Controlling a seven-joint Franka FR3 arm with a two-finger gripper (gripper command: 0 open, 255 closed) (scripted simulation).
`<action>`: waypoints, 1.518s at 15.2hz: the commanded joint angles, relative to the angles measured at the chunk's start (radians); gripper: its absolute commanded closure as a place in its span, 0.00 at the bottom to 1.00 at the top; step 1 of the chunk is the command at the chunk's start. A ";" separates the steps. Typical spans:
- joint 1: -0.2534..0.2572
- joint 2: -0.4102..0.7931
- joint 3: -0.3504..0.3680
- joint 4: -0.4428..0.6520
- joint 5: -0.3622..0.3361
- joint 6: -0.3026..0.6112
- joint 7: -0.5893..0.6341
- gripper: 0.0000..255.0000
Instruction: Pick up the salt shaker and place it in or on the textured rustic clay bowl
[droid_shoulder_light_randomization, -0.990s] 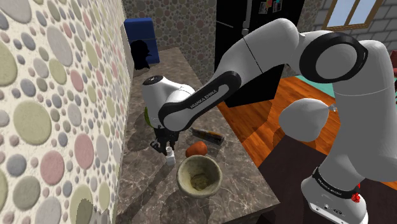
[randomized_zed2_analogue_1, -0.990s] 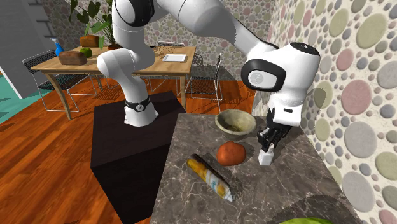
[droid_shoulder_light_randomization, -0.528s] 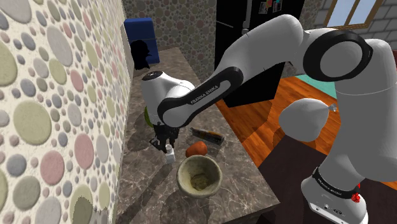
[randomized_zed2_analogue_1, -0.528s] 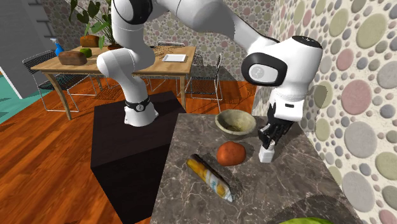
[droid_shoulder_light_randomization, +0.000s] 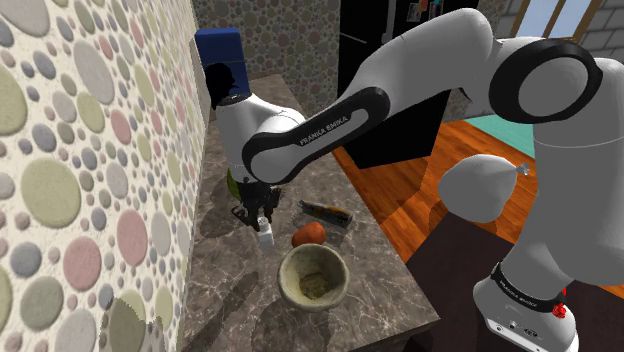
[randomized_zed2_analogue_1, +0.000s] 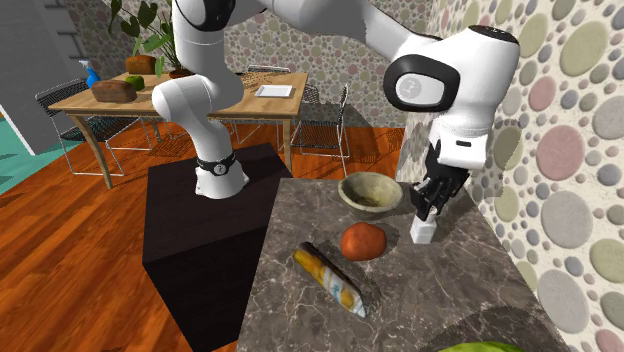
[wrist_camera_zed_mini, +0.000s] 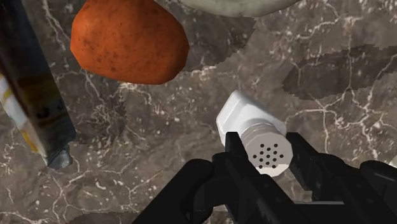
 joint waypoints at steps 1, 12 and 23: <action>0.000 -0.010 0.002 0.016 0.004 -0.026 -0.002 1.00; -0.002 -0.054 0.012 0.103 0.023 -0.154 -0.013 1.00; -0.007 -0.153 0.027 0.093 0.055 -0.239 -0.010 1.00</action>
